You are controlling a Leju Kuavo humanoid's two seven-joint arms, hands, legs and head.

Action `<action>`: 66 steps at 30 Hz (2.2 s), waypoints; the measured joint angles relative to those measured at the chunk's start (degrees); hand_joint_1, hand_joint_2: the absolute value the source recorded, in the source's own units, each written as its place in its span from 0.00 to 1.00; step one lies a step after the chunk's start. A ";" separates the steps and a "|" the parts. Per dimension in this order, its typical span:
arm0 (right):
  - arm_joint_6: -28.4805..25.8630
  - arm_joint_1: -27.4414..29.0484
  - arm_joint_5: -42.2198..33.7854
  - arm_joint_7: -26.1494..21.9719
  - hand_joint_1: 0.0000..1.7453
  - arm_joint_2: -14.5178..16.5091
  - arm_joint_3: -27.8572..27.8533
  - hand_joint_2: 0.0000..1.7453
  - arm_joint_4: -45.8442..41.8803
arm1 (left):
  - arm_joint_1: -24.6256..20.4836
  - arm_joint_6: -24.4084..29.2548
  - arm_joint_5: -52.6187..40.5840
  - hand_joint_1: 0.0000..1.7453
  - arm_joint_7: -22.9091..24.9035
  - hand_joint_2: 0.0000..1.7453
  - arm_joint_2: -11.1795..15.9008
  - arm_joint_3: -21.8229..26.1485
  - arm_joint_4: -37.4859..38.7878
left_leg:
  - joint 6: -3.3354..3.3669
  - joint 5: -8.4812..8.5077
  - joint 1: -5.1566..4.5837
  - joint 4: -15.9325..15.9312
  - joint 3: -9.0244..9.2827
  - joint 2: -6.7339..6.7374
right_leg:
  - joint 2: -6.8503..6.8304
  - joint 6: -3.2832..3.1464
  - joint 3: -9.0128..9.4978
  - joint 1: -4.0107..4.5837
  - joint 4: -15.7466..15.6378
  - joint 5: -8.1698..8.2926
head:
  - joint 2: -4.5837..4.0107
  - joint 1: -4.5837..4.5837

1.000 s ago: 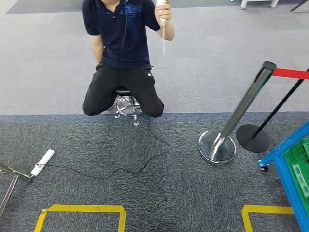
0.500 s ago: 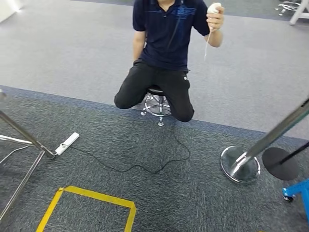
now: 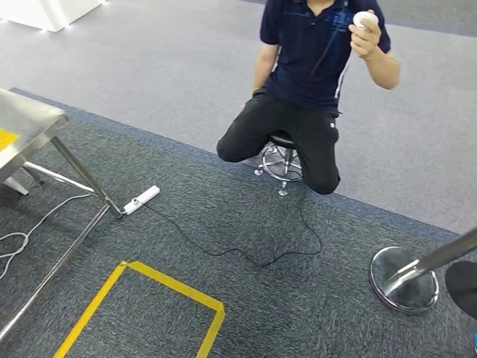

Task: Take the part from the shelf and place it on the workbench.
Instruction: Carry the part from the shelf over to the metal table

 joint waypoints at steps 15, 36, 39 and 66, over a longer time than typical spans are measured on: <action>1.79 -0.26 4.77 -1.47 0.00 -1.07 -1.14 1.00 -0.35 | -6.88 -12.51 5.60 1.00 8.91 1.00 5.01 -16.24 8.00 | 2.67 1.70 0.28 -5.89 2.82 -6.98 | 6.46 2.51 -4.53 -0.39 6.65 -0.74 | 0.00 1.00; 2.78 -0.74 6.98 -1.05 0.00 -1.54 -2.64 1.00 -0.37 | -8.22 -18.90 12.68 1.00 12.05 1.00 7.32 -19.19 12.92 | 1.81 1.66 -0.17 -5.54 2.00 0.63 | -2.94 1.90 -0.50 0.32 0.61 0.11 | 0.00 0.29; 3.03 -1.02 7.17 -1.21 0.00 -1.71 -2.80 1.00 -0.36 | -9.02 -18.70 13.27 1.00 12.31 1.00 7.42 -18.98 13.45 | 2.70 1.98 0.27 -5.73 2.01 -1.52 | 2.16 2.78 -3.46 -0.02 7.70 -3.70 | 0.00 0.62; 3.54 -0.99 7.72 -0.51 0.00 -1.98 -4.29 1.00 -0.35 | -8.85 -17.81 16.04 1.00 12.89 1.00 7.51 -16.76 14.80 | 1.67 1.55 -0.10 -5.27 1.66 0.79 | -3.01 1.85 -0.22 0.30 0.15 -0.08 | 0.00 0.04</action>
